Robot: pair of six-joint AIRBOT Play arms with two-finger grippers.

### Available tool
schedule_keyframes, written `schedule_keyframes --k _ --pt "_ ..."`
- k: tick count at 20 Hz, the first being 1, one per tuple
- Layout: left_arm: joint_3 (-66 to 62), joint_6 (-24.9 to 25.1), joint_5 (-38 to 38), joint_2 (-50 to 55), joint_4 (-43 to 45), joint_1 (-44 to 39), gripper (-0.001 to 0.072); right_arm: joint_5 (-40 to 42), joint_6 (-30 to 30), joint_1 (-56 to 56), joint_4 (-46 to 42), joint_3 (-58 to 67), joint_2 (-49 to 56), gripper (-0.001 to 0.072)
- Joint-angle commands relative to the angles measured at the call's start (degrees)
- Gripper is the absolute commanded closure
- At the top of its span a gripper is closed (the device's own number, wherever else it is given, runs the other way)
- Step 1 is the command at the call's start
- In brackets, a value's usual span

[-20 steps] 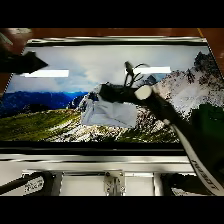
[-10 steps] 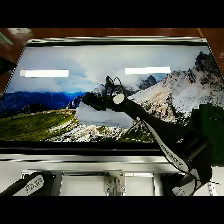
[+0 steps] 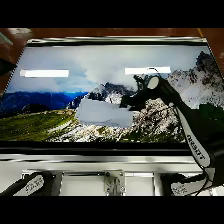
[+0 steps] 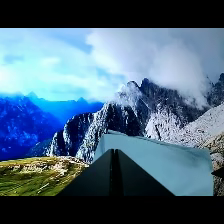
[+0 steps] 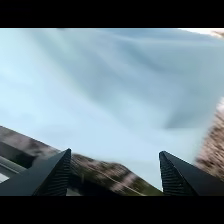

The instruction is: Fold the shirts.

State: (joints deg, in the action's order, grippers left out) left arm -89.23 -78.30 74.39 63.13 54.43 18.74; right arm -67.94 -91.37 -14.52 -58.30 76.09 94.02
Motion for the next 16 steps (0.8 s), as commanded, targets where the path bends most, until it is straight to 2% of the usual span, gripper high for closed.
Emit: schedule_keyframes --k 1,4,9,10,11,12,14,16 --pt "0.0 0.2 0.0 0.3 0.0 0.0 0.0676 -2.6 0.8 5.2 -2.3 -5.0 -0.1 0.0040" --pt "0.0 0.2 0.0 0.7 0.0 0.0 0.0676 1.1 4.0 5.1 2.2 -8.0 2.8 0.0040" --pt "0.0 -0.9 0.0 0.7 0.0 0.0 0.0676 8.0 9.2 4.7 18.6 -8.0 9.0 0.0044" --pt "0.0 -0.9 0.1 0.7 0.0 0.0 0.0676 8.2 12.6 4.7 21.6 -8.0 9.4 0.0170" --pt "0.0 -0.9 0.1 0.7 0.0 0.0 0.0676 8.3 16.3 4.9 24.1 -8.0 9.2 0.0436" --pt "0.0 -0.9 0.1 0.7 0.0 0.0 0.0676 8.3 19.5 5.7 26.8 -8.0 8.4 0.0638" --pt "0.0 -0.9 0.1 0.7 0.0 0.0 0.0676 7.4 23.2 9.0 29.8 -7.0 5.6 0.0641" --pt "0.0 -0.9 0.1 0.7 0.0 -0.2 0.0676 4.6 23.1 14.2 29.3 -4.6 0.8 0.0641"
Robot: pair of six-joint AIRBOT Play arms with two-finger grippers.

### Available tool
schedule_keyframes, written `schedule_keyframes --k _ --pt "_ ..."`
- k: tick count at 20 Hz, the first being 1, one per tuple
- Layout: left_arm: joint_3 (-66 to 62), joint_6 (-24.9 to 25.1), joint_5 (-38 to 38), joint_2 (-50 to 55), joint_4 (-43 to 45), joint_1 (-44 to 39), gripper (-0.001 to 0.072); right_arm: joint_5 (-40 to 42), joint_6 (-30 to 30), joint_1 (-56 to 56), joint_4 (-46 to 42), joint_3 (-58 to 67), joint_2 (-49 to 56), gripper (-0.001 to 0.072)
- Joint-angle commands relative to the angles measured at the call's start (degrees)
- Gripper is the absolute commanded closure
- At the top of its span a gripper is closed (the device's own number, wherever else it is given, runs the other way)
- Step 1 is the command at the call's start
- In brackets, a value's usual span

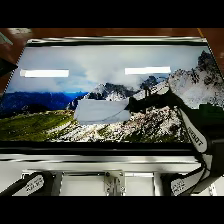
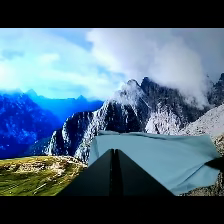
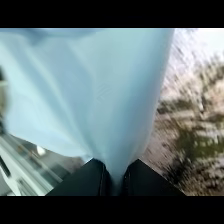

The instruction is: Fold the shirts.

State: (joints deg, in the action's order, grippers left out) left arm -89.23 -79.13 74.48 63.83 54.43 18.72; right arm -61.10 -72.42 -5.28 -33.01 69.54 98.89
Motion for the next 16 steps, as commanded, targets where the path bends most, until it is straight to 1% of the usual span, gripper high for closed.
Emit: schedule_keyframes --k 1,4,6,8,10,12,16 --pt "0.0 -0.1 0.0 0.0 0.0 -0.2 0.0676 -3.8 3.1 7.9 3.6 3.3 -6.6 0.0641" --pt "0.0 -0.1 0.0 0.0 0.0 -0.3 0.0676 -8.3 -4.3 18.0 -1.5 7.3 -15.2 0.0642" --pt "0.0 -0.1 0.0 0.0 0.0 -0.3 0.0676 -12.1 -9.3 24.9 -7.7 9.9 -20.4 0.0641" --pt "0.0 0.0 0.0 0.0 0.0 -0.3 0.0676 -15.5 -12.5 31.8 -13.9 12.2 -24.9 0.0642" --pt "0.0 0.0 0.0 0.0 0.0 -0.3 0.0675 -17.5 -14.1 38.3 -19.8 14.5 -28.2 0.0642" --pt "0.0 0.0 0.5 -0.1 0.0 -0.3 0.0676 -17.8 -14.4 44.7 -23.9 16.2 -30.4 0.0641" --pt "0.0 0.0 1.7 -1.0 0.0 -0.3 0.0676 -16.4 -13.9 55.4 -28.2 16.9 -30.7 0.0641"
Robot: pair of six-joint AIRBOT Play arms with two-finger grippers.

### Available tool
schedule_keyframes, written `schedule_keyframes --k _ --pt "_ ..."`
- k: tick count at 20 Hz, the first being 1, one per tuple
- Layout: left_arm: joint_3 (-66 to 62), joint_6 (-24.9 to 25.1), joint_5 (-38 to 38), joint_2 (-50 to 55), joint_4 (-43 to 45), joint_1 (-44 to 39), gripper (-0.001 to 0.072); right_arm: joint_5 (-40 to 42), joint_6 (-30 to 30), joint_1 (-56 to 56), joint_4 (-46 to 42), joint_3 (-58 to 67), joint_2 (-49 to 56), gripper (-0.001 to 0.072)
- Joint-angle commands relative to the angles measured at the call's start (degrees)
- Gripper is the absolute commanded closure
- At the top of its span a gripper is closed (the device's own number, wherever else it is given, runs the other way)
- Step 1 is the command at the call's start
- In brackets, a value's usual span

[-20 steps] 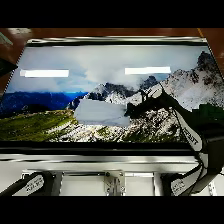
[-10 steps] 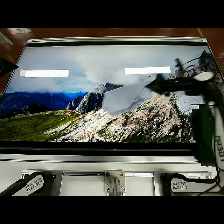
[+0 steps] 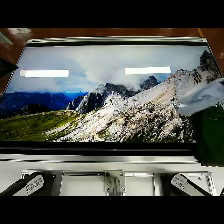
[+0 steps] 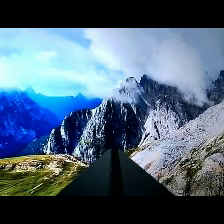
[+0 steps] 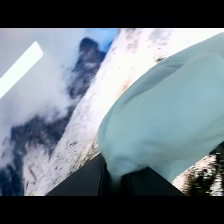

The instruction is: Fold the shirts.

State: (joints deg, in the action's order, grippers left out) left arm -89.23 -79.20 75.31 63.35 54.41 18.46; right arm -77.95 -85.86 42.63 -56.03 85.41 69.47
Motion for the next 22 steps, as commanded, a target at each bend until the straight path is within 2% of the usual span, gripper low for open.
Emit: schedule_keyframes --k 1,4,6,11,13,15,17,20,22 --pt "0.0 0.1 1.4 -0.9 0.0 0.0 0.0675 1.6 -0.2 9.1 -6.2 1.0 -1.3 0.0641" --pt "0.0 0.1 1.9 -1.6 0.0 0.0 0.0676 5.6 2.2 13.0 -5.5 1.0 -1.3 0.0641" --pt "0.0 0.0 1.9 -1.6 0.0 0.0 0.0676 9.8 2.5 13.7 -0.2 1.0 -1.0 0.0641" --pt "0.0 -0.2 1.9 -1.5 0.0 0.0 0.0676 20.6 11.7 11.7 35.6 1.0 3.9 0.0642" --pt "0.0 -0.2 1.9 -1.6 0.0 0.0 0.0676 24.0 16.5 9.6 42.5 1.0 5.8 0.0642" --pt "0.0 -1.0 1.9 -1.6 0.0 0.0 0.0676 26.5 17.4 8.6 41.9 1.7 7.5 0.0642" --pt "0.0 -1.5 1.9 -1.6 0.0 0.0 0.0676 25.0 18.9 8.7 40.8 2.3 8.9 0.0642" --pt "0.0 -1.5 1.9 -1.6 0.0 0.0 0.0676 22.5 20.1 9.9 32.0 2.3 8.8 0.0642" --pt "0.0 -1.5 1.9 -1.6 0.0 0.0 0.0676 15.9 19.7 11.2 25.3 2.3 8.8 0.0642"
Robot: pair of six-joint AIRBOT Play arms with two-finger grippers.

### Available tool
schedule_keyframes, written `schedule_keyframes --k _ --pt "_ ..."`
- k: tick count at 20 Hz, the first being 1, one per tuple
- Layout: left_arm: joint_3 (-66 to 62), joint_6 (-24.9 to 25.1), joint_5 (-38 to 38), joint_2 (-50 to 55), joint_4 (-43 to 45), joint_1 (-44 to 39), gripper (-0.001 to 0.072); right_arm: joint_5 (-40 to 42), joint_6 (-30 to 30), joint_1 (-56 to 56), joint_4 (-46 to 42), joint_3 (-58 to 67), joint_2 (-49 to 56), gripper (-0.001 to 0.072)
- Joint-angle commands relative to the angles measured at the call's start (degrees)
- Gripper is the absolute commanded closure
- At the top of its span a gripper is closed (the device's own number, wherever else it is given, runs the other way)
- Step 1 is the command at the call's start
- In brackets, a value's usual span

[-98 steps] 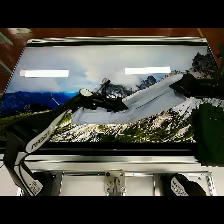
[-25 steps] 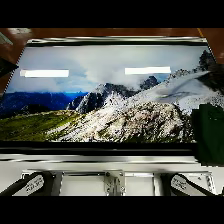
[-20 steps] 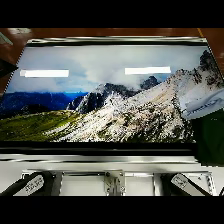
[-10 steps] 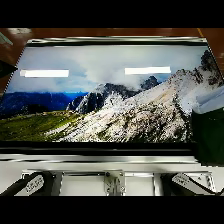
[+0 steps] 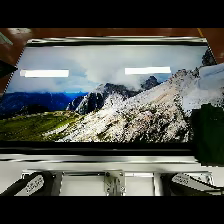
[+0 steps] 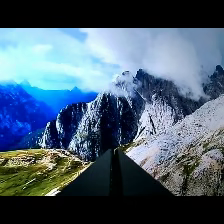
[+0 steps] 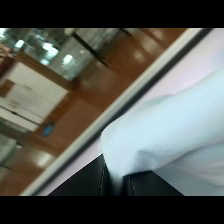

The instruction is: Fold the shirts.

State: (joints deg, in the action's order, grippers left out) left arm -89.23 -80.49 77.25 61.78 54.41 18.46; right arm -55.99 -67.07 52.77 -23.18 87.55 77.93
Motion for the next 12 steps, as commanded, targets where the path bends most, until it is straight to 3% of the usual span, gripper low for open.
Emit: schedule_keyframes --k 1,4,7,10,12 --pt "0.0 -0.2 0.0 0.0 0.0 0.0 0.0676 -9.9 0.2 1.7 -10.8 0.1 0.3 0.0642" --pt "0.0 -0.2 0.0 0.0 0.0 0.0 0.0676 -19.7 -4.3 5.6 -19.1 0.1 -0.8 0.0642" --pt "0.0 -0.2 0.0 0.0 0.0 0.0 0.0676 -25.1 -15.4 9.1 -37.9 0.1 -3.7 0.0642" --pt "0.0 0.1 0.0 0.0 0.0 0.0 0.0676 -34.9 -16.4 10.7 -53.8 -0.7 -4.3 0.0641" --pt "0.0 0.3 0.0 0.0 0.0 0.0 0.0676 -37.5 -18.2 11.5 -58.2 -3.9 -4.3 0.0641"
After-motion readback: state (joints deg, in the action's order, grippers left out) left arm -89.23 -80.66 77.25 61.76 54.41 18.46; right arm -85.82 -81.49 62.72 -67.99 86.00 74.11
